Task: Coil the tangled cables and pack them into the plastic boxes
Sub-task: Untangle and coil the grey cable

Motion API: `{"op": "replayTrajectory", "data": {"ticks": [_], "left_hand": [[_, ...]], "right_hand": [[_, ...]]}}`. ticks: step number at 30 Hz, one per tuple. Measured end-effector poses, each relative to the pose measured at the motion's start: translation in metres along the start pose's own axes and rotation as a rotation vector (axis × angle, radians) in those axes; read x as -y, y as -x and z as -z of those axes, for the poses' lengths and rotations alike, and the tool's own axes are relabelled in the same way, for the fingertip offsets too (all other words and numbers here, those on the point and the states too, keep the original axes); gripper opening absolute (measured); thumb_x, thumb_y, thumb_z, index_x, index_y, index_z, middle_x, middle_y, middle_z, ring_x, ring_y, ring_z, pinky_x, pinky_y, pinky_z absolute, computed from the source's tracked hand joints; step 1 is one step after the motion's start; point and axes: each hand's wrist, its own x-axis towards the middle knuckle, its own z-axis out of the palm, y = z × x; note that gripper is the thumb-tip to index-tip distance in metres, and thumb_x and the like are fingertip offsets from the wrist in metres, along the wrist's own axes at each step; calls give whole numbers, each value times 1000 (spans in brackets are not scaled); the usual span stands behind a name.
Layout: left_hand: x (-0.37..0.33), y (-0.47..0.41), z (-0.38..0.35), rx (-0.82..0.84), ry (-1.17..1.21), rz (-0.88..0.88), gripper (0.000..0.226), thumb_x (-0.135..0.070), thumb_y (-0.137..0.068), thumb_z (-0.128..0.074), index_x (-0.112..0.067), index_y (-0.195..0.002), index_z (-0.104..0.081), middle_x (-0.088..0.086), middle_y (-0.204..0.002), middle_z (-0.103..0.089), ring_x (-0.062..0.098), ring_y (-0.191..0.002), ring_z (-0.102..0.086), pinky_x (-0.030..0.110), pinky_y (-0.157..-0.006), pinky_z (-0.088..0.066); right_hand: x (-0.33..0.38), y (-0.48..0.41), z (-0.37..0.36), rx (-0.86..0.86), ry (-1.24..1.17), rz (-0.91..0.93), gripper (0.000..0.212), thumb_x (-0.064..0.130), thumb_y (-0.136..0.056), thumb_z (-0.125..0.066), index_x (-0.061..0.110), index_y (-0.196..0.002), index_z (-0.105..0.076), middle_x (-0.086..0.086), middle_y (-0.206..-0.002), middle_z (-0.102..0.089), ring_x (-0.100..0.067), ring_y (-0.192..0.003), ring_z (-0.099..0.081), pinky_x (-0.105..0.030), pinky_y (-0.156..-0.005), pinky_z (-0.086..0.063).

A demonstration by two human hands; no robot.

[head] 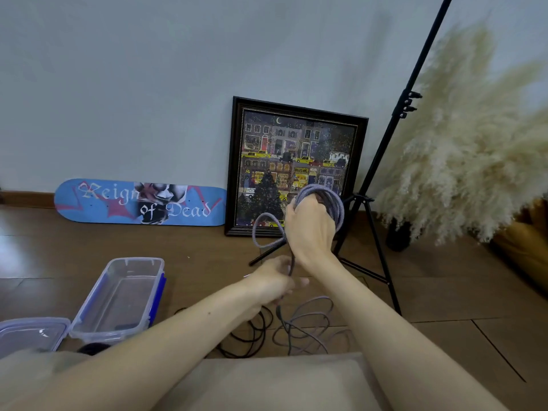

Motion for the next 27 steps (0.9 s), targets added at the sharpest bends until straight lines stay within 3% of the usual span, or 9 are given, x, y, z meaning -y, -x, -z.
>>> {"op": "replayTrajectory", "data": {"ticks": [3,5,7,10,14,17,19,24,27], "left_hand": [[1,1,-4,-2,-52,-57,15,-23,-96,-52,-15,-108,-57,3,-96,-56,15,-82,-56,25,-69,-46],[-2,3,1,3,-77,-61,19,-26,-101,-42,-13,-98,-56,-5,-80,-54,9,-68,-57,18,-56,-43],[-10,7,9,-1,-111,-71,28,-28,-102,-36,-12,-86,-52,-2,-77,-57,15,-68,-63,17,-50,-43],[-28,14,31,-178,-165,-123,34,-29,-102,-34,-12,-77,-49,4,-71,-61,19,-63,-65,19,-51,-46],[-45,8,70,-492,12,-162,24,-20,-100,-44,-12,-80,-55,8,-72,-58,20,-58,-59,24,-51,-48],[-50,0,89,-689,-104,-246,9,-19,-96,-52,-11,-93,-56,9,-86,-59,27,-79,-61,40,-76,-51],[-58,1,91,-777,-189,-342,5,-17,-95,-52,-14,-99,-52,5,-95,-57,24,-86,-57,33,-74,-43],[-67,-10,82,-816,-315,-552,17,-15,-94,-54,-10,-111,-55,5,-108,-56,19,-92,-54,30,-81,-43],[-66,-24,79,-743,-411,-632,30,-9,-93,-53,-12,-123,-51,7,-121,-51,19,-108,-50,26,-89,-38]], "right_hand": [[0,1,2,-6,-80,-15,27,27,-101,-42,5,-91,-55,-5,-69,-61,-22,-56,-57,-27,-48,-40],[-8,-5,6,-35,-84,-39,27,27,-101,-42,7,-87,-53,1,-60,-52,-16,-48,-50,-25,-42,-35],[-19,-14,9,-63,-40,-67,26,27,-101,-43,8,-86,-51,3,-59,-49,-14,-46,-47,-23,-40,-32],[-37,-22,9,22,71,-45,28,28,-101,-44,7,-86,-56,-2,-63,-57,-18,-49,-51,-22,-40,-36],[-41,-21,4,279,61,3,42,24,-100,-46,13,-60,-46,0,-49,-45,-15,-39,-40,-20,-38,-31],[-32,-24,6,506,-80,0,44,21,-99,-49,14,-57,-38,2,-43,-34,-14,-34,-28,-20,-38,-23],[-29,-23,11,677,-228,-10,44,19,-97,-52,13,-57,-36,5,-34,-31,-12,-29,-26,-19,-38,-24],[-33,-18,29,1261,-491,-67,31,23,-98,-52,6,-72,-55,2,-33,-33,-10,-26,-24,-15,-36,-20],[-44,-22,39,1532,-823,-88,36,23,-101,-44,8,-70,-54,4,-32,-34,-6,-24,-26,-13,-33,-22]]}}
